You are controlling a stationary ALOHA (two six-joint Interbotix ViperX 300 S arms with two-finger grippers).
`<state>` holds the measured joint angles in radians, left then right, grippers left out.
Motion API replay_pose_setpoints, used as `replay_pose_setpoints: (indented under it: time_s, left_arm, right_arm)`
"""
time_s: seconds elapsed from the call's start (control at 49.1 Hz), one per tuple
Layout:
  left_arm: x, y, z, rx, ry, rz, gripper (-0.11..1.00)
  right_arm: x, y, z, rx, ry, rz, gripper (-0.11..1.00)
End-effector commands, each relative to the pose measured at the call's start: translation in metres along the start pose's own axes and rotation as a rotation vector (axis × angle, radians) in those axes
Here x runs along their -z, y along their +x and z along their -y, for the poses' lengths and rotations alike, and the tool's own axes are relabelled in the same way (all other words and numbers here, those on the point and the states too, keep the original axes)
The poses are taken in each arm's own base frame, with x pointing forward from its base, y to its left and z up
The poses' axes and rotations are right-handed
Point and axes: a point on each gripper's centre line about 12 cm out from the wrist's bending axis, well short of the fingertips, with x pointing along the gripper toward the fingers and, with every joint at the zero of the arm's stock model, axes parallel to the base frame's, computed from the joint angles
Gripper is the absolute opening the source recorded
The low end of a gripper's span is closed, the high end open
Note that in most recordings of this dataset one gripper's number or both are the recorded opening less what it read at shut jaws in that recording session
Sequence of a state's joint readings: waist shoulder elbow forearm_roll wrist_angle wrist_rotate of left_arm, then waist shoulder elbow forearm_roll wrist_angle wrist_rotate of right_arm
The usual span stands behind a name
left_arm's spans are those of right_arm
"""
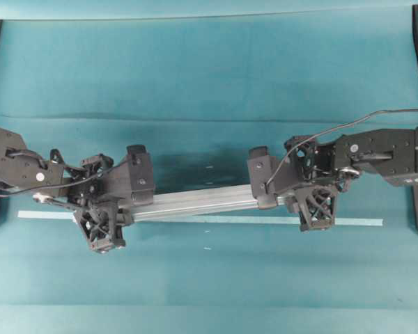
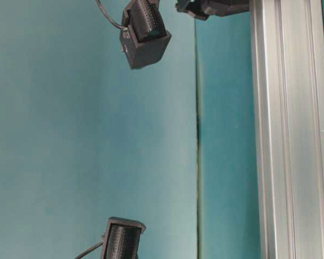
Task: Lift the metal rail with both hands.
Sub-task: 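Close both grippers on the silver rail near each end, then lift the rail with both grippers and straighten it level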
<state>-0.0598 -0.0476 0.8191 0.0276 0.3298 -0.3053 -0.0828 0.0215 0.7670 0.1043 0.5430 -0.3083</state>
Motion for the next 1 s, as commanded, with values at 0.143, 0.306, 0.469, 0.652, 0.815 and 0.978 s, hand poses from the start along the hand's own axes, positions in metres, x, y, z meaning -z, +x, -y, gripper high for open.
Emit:
replay_pose_setpoints:
  time_s: [0.143,0.306,0.469,0.652,0.815,0.978]
  left_arm:
    - [-0.005,-0.004,0.000,0.005,-0.018,0.019,0.31]
    - [-0.016,-0.020,0.003,0.013,-0.020,0.049,0.31]
    - [-0.029,-0.046,0.006,0.008,-0.014,0.047,0.31]
    - [-0.041,-0.080,0.009,-0.001,-0.016,0.029,0.31]
    - [-0.055,-0.108,0.012,-0.002,-0.029,0.033,0.31]
    - [-0.069,-0.133,0.015,-0.004,-0.032,0.033,0.31]
  right_arm:
    - [-0.006,-0.004,0.004,0.005,0.006,0.017,0.39]
    - [-0.012,-0.020,0.011,0.013,0.025,0.040,0.39]
    - [-0.016,-0.046,0.013,0.003,0.030,0.027,0.39]
    - [-0.026,-0.083,0.012,-0.009,0.021,0.023,0.39]
    - [-0.036,-0.121,0.011,-0.020,0.009,0.017,0.39]
    - [-0.044,-0.151,0.010,-0.033,-0.001,-0.005,0.39]
